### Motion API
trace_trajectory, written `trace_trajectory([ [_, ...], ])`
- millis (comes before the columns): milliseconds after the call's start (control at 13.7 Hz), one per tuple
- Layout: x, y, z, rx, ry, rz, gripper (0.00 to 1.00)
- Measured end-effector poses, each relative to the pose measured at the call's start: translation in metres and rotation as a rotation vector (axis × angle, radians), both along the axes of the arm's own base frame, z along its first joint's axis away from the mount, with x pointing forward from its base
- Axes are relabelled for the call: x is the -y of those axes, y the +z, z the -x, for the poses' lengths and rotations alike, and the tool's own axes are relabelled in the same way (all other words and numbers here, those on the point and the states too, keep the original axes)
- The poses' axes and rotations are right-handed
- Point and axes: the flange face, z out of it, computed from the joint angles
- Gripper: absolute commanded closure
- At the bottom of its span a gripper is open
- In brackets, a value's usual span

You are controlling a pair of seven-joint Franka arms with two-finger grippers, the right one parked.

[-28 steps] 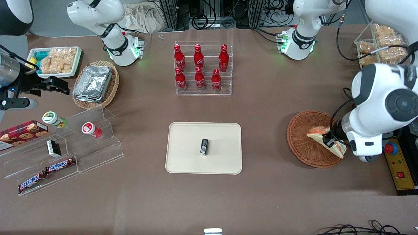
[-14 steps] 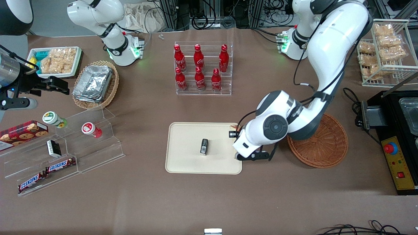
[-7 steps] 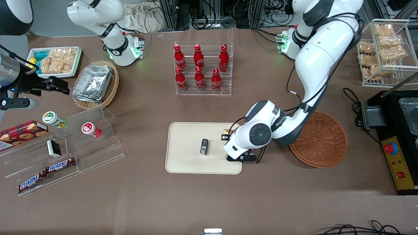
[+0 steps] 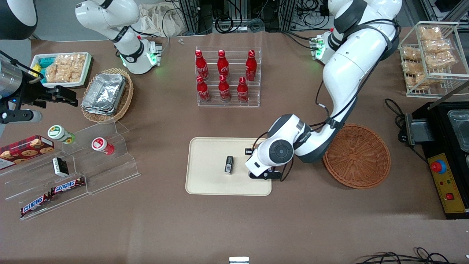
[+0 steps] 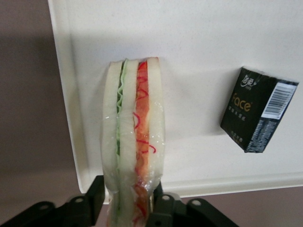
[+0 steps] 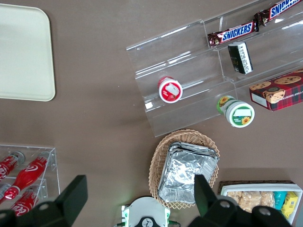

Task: Place sandwich from basket to tray
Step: 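Carry the sandwich over the white tray beside the black box and lower it, then open the left gripper, release the sandwich, and raise the arm away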

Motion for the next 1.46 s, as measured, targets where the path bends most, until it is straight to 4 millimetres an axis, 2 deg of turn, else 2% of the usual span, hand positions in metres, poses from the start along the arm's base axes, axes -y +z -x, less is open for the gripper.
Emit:
trace_trajectory([
  [146,-0.003,0.013,-0.005,0.001,0.014,-0.01,0.0],
  [293,-0.014,0.038,-0.007,-0.017,0.018,-0.052,0.0],
  [366,-0.027,0.057,-0.012,-0.018,0.028,-0.074,0.01],
  [585,-0.088,0.132,-0.028,0.028,0.088,-0.123,0.01],
  [659,-0.104,0.155,-0.024,0.055,0.102,-0.141,0.01],
  [805,-0.127,0.185,0.002,0.106,0.111,-0.194,0.01],
  [951,-0.149,0.194,0.034,0.179,0.123,-0.239,0.01],
  [1098,-0.178,0.201,0.063,0.21,0.101,-0.292,0.01],
  [1244,-0.221,0.222,0.076,0.185,0.047,-0.307,0.01],
  [1463,-0.301,0.262,0.079,0.154,-0.047,-0.304,0.0],
])
